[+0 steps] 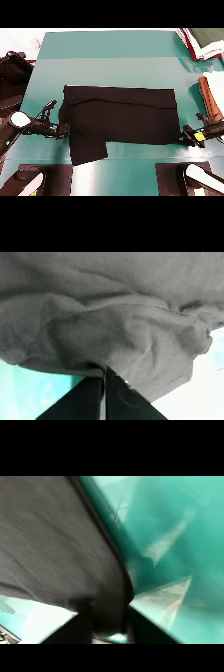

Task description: Fold the shirts.

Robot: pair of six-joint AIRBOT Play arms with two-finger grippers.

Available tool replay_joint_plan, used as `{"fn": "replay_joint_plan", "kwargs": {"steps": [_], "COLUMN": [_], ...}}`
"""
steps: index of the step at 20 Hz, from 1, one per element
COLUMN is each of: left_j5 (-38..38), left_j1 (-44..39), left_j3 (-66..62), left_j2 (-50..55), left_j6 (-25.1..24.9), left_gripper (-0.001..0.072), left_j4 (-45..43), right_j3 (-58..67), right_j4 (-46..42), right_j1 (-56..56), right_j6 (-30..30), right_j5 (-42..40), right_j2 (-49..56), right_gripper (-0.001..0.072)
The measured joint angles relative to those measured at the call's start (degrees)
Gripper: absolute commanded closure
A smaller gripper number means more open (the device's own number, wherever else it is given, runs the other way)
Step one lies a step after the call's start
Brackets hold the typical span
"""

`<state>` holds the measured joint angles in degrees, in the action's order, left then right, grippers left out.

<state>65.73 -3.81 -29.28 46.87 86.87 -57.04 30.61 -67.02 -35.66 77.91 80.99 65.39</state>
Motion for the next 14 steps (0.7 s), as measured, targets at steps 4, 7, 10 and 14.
{"fn": "replay_joint_plan", "kwargs": {"steps": [4, 7, 10, 14], "left_j5": [3.8, 7.6, 14.9, 19.6], "left_j1": [0.0, 0.0, 0.0, 0.0], "left_j3": [-0.5, -0.7, -0.9, -3.6], "left_j2": [-1.3, -7.2, -15.0, -19.7], "left_j6": [-0.2, 1.7, 4.7, 6.3], "left_gripper": [0.0687, 0.0686, 0.0687, 0.0686], "left_j4": [-1.5, -3.7, -5.1, -6.0], "right_j3": [3.1, 6.5, 8.5, 9.4], "right_j4": [-2.6, -6.8, -10.6, -12.0], "right_j1": [6.1, 9.1, 10.3, 11.3], "right_j6": [0.0, -0.1, 0.0, -0.1], "right_j5": [-1.9, 2.6, 7.4, 10.4], "right_j2": [-2.7, -8.1, -14.5, -20.5], "right_gripper": [0.0693, 0.0693, 0.0694, 0.0695]}}
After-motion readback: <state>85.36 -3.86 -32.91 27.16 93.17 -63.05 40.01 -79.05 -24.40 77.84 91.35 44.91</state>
